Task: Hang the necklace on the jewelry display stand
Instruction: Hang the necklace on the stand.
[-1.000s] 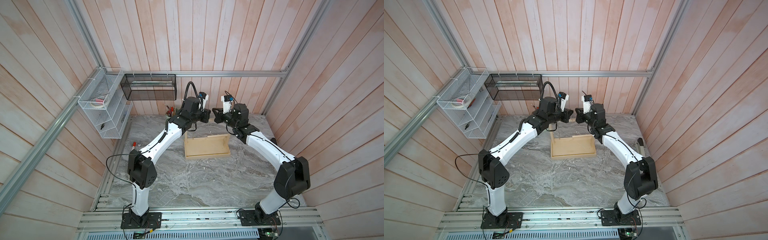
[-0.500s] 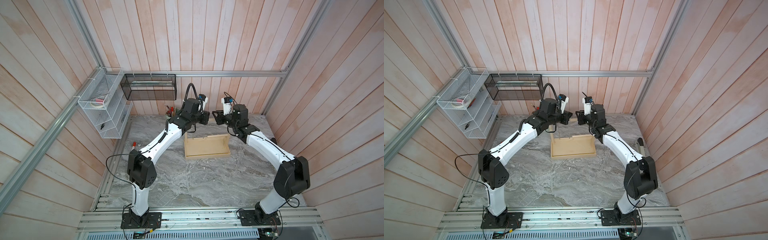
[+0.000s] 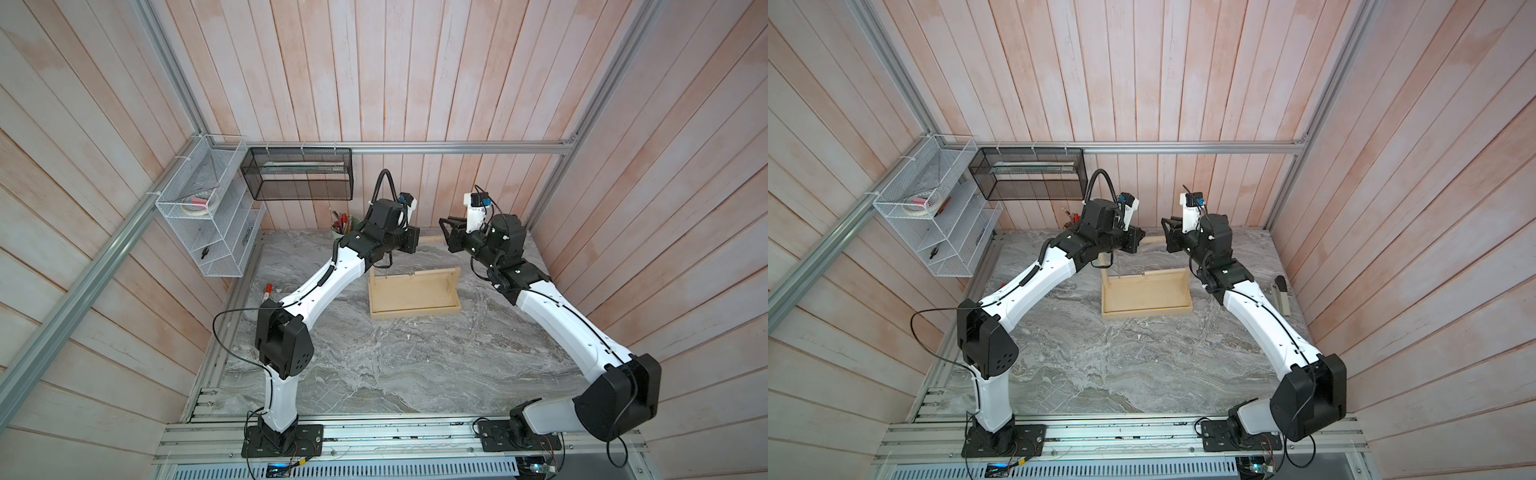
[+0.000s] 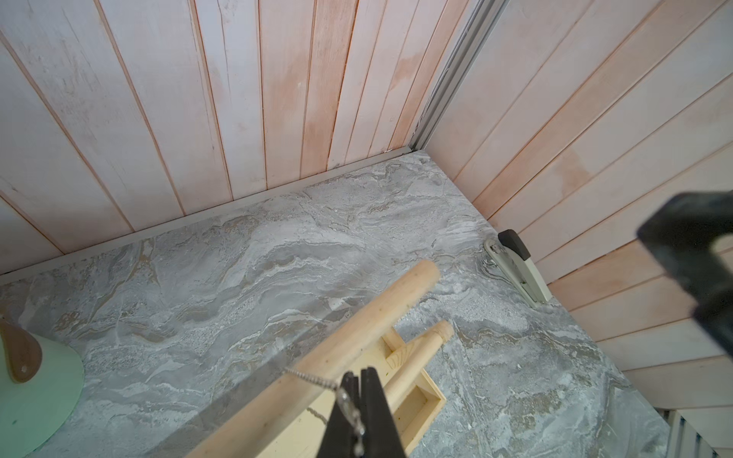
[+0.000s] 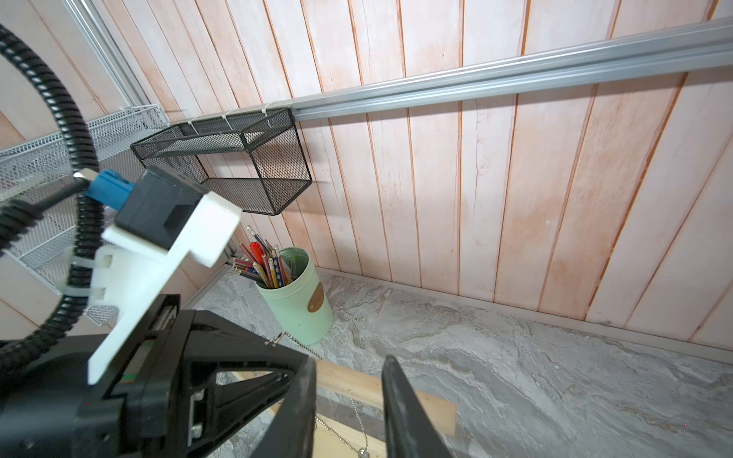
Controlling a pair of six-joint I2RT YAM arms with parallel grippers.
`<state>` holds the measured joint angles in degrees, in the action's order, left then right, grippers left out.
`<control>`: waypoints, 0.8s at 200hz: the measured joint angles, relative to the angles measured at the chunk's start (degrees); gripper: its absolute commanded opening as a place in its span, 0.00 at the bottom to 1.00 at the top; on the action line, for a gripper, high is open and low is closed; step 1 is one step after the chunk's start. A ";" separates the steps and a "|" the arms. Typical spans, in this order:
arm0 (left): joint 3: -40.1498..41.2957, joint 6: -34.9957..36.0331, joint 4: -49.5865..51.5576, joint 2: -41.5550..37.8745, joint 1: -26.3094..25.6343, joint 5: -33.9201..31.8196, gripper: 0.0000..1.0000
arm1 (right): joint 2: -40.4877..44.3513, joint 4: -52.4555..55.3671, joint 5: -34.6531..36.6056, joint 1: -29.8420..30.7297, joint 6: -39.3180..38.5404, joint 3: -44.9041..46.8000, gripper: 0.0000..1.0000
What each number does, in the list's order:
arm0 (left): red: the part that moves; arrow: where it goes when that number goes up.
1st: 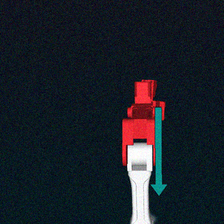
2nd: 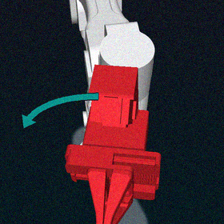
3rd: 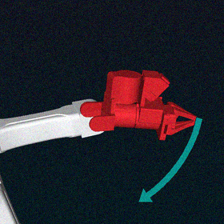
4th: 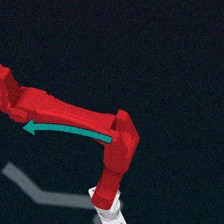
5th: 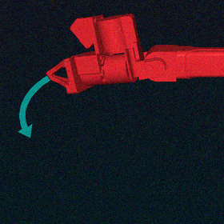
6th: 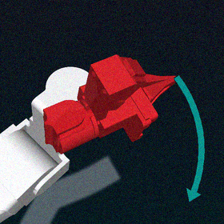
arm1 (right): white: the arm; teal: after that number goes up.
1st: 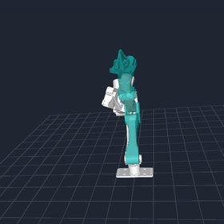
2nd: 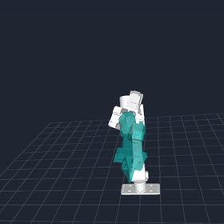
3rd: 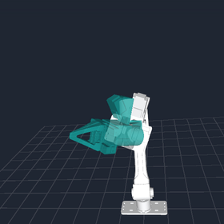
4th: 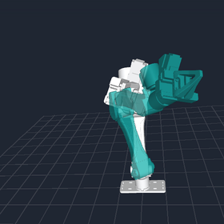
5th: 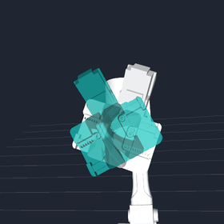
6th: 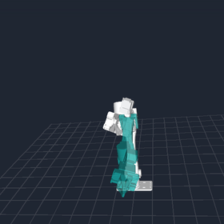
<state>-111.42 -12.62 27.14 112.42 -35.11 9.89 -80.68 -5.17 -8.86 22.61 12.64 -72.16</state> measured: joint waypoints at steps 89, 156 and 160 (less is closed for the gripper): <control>0.00 -0.70 0.81 0.00 -0.13 -1.57 0.19 | 1.07 0.48 0.02 0.00 1.22 4.96 0.30; 0.17 -1.11 4.76 -4.48 -0.68 -4.39 0.65 | 6.47 4.00 0.61 0.76 0.92 5.92 0.45; 0.55 -0.87 5.03 -5.51 -0.70 -4.83 0.73 | 7.08 4.57 0.72 0.94 1.03 5.90 0.49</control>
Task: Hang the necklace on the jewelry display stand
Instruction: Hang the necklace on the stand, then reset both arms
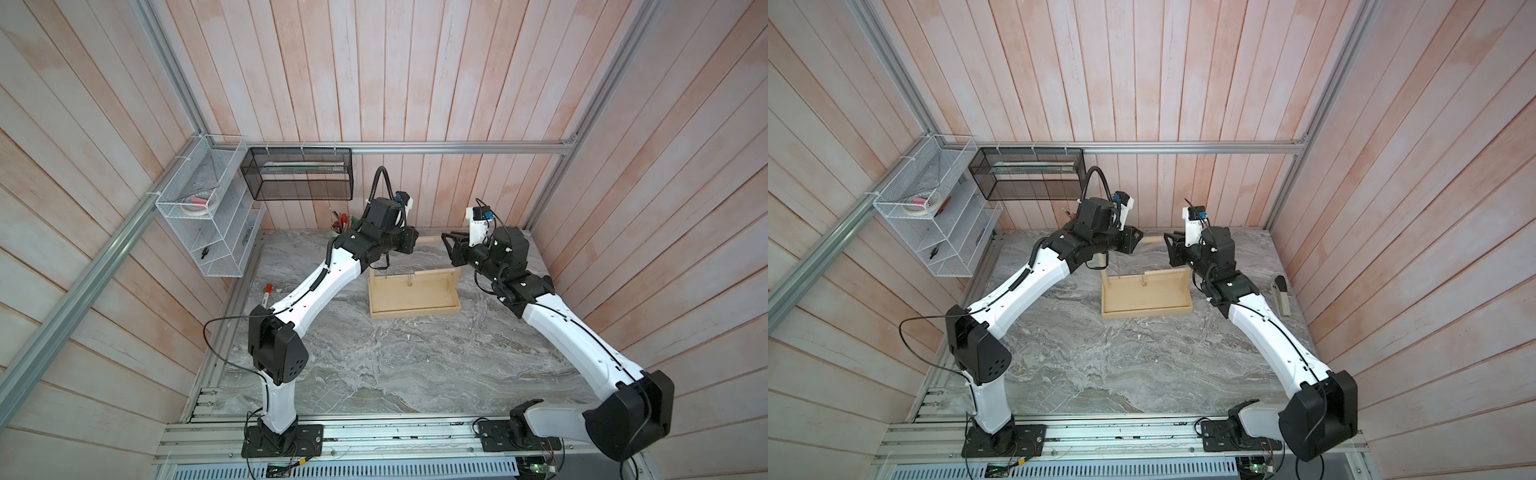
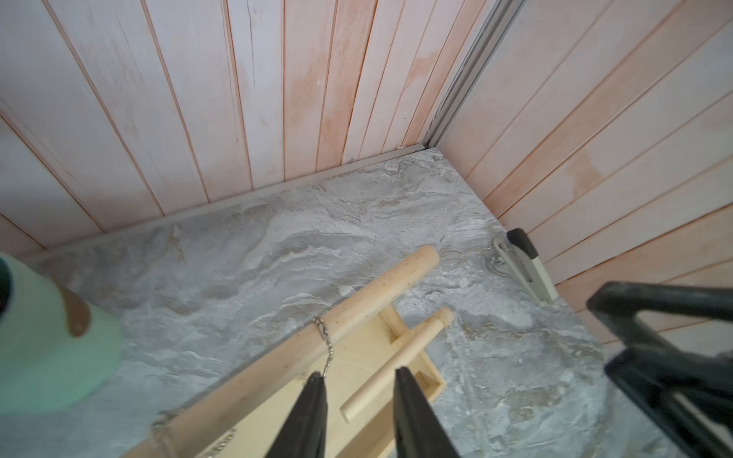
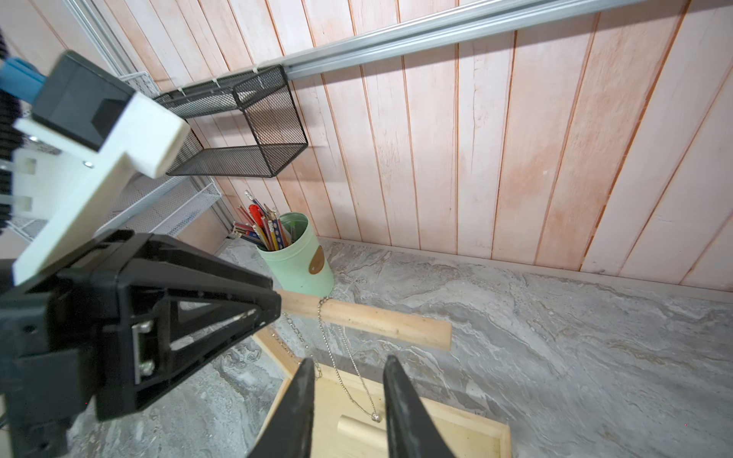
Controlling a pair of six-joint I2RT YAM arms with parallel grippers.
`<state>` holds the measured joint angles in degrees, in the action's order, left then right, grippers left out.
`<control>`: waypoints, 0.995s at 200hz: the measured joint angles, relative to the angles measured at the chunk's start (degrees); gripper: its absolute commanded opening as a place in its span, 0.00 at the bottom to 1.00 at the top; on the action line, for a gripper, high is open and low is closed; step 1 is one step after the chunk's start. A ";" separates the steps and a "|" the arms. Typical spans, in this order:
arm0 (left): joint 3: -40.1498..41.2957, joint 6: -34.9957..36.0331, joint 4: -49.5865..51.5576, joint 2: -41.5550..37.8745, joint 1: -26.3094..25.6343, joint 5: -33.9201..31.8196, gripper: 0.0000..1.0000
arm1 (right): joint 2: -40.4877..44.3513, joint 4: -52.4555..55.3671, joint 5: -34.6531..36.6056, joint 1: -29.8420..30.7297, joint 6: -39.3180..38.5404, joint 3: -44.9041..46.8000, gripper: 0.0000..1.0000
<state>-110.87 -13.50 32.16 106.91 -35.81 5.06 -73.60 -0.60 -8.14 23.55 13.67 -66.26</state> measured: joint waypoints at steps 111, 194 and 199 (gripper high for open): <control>47.50 -4.28 -7.78 -34.05 8.24 -15.15 1.00 | 7.39 6.32 21.40 -4.24 0.07 6.51 0.98; 78.71 1.27 -33.70 -46.69 29.16 -16.17 1.00 | 21.07 -34.71 27.26 -17.29 -8.04 53.29 0.98; 79.65 2.14 -35.93 -45.83 29.62 -15.89 1.00 | 19.39 -37.73 27.67 -17.53 -8.55 54.42 0.98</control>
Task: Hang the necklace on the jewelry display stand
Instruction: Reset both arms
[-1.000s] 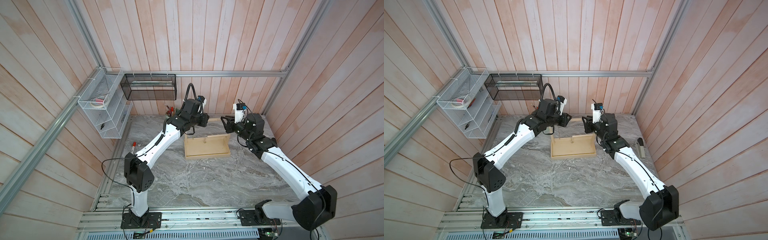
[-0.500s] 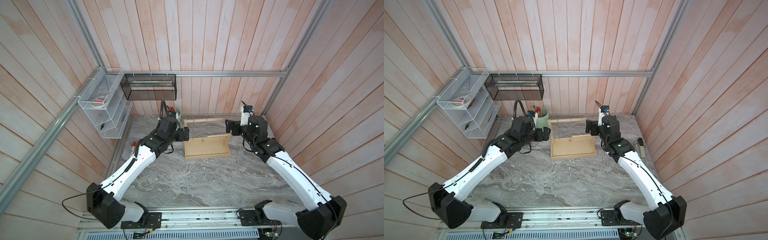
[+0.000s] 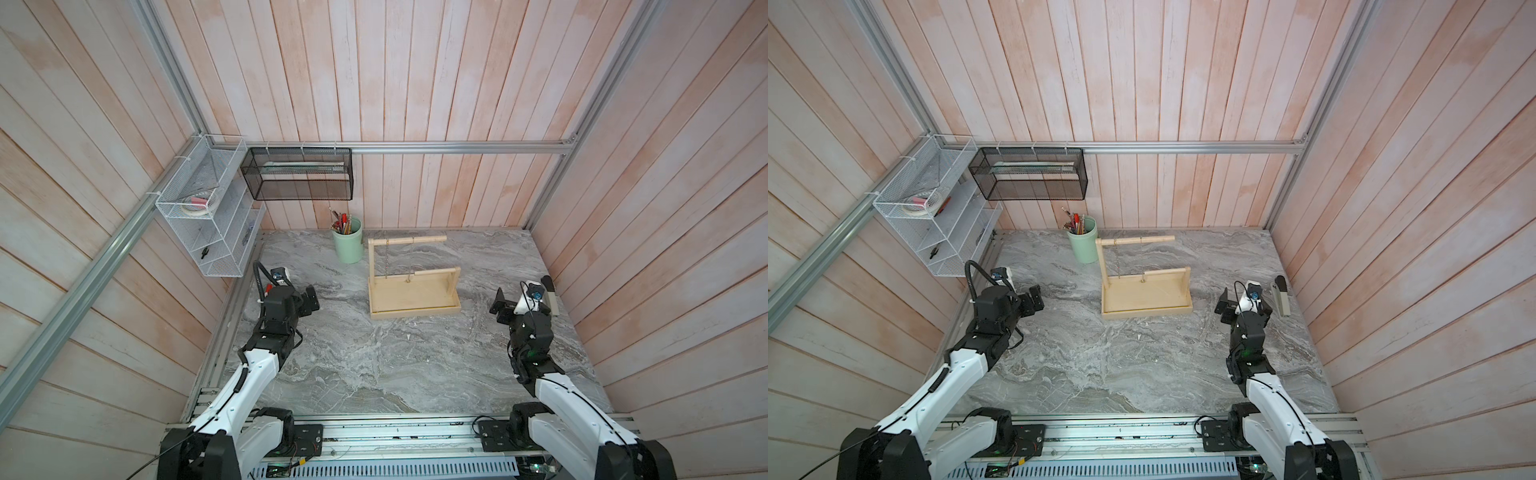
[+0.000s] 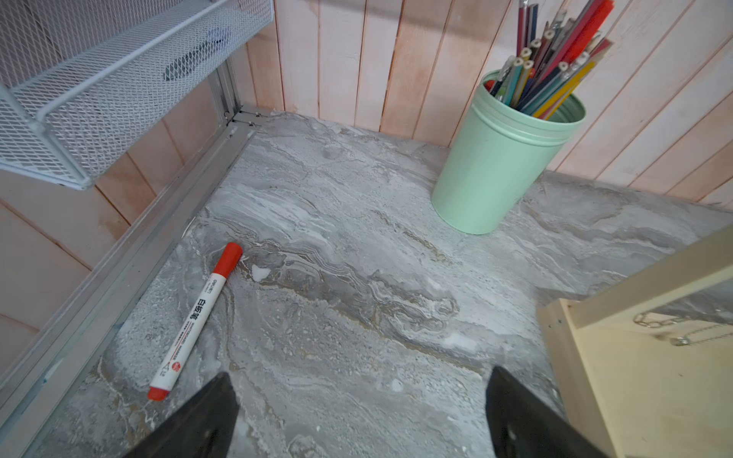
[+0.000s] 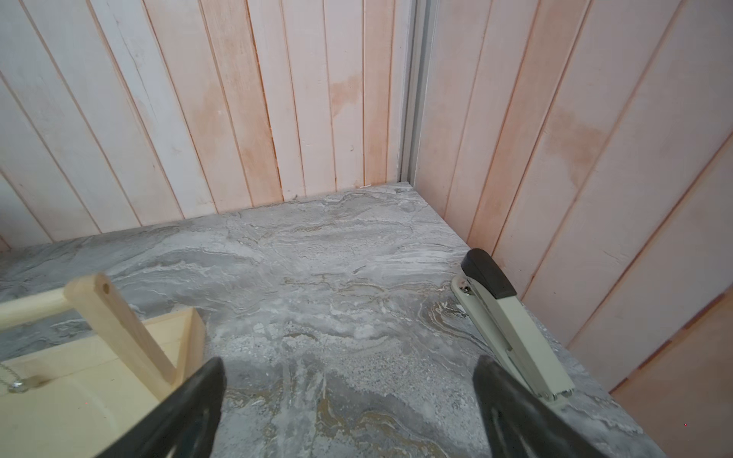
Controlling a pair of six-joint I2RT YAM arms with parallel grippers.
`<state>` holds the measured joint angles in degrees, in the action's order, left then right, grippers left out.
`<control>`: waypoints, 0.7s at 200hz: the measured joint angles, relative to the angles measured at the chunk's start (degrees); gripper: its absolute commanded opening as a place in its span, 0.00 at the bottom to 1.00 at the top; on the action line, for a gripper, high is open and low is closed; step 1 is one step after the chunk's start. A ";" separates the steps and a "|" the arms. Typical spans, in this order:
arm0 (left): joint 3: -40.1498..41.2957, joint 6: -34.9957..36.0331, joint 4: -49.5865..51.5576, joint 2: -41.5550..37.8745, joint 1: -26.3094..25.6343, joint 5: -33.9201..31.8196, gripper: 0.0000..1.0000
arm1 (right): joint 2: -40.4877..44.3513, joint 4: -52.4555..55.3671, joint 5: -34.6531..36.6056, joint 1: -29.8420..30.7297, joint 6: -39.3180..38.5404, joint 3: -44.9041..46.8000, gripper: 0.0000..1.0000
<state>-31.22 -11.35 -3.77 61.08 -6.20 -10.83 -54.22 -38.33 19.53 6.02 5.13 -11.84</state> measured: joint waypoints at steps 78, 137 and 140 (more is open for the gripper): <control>14.23 8.52 -34.91 13.81 5.42 1.79 0.99 | -33.97 -36.20 -1.68 -4.15 -2.49 3.26 0.98; 16.00 10.49 -55.17 25.90 6.25 8.94 1.00 | -34.77 -38.01 -4.63 -5.70 -2.16 0.96 0.98; 16.00 10.51 -55.54 26.69 6.27 9.14 1.00 | -34.77 -38.01 -4.76 -5.70 -2.16 0.96 0.98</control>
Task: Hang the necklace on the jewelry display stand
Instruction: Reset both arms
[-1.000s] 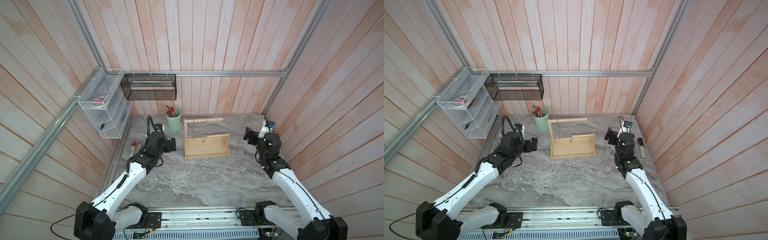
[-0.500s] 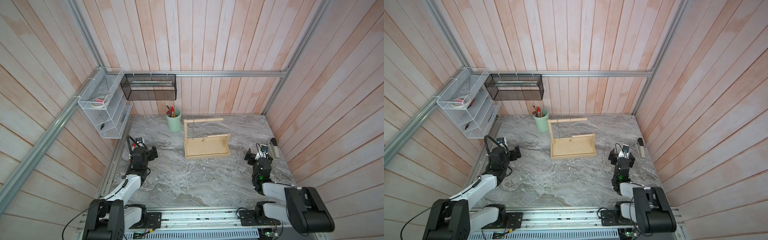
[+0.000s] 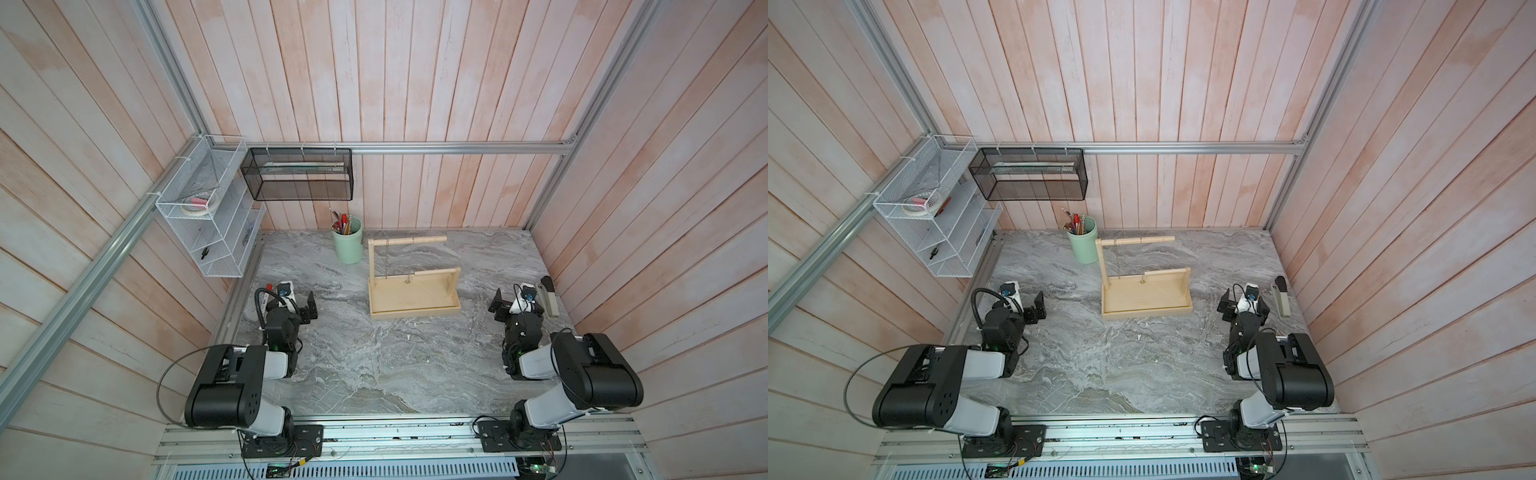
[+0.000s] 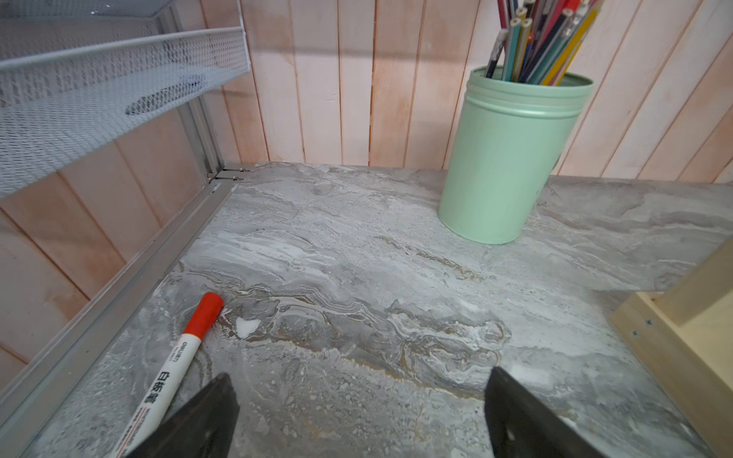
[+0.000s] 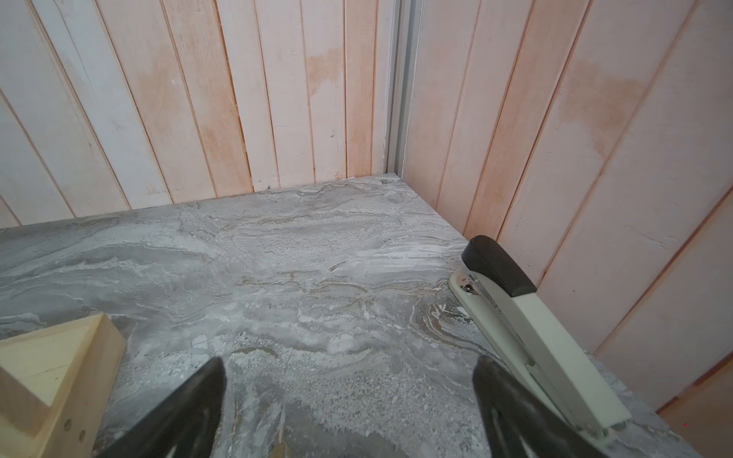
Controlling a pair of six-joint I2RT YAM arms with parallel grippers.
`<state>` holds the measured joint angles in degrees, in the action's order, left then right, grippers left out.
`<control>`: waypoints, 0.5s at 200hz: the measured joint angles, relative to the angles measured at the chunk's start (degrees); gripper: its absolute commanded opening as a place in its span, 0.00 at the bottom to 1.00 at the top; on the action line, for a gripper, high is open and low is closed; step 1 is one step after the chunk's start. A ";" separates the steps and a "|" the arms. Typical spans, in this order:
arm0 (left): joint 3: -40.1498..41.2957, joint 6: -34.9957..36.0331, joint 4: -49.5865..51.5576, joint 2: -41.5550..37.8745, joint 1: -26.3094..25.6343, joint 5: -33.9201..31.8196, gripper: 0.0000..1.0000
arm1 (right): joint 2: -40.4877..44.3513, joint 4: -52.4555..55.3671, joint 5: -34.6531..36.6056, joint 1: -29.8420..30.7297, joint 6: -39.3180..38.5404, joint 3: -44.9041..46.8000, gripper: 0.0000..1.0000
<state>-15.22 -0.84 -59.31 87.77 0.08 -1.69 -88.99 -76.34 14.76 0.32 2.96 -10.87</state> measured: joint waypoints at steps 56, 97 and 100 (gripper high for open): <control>-0.17 -0.24 -2.86 1.40 1.38 1.79 1.00 | -0.04 -0.55 -1.14 0.46 -0.28 0.00 0.98; -0.17 -0.24 -3.74 1.40 1.36 1.90 1.00 | -0.04 -0.46 -2.49 0.39 -0.28 0.00 0.98; -0.17 -0.22 -3.74 1.40 1.36 1.90 1.00 | -0.04 -0.46 -2.64 0.39 -0.33 0.00 0.98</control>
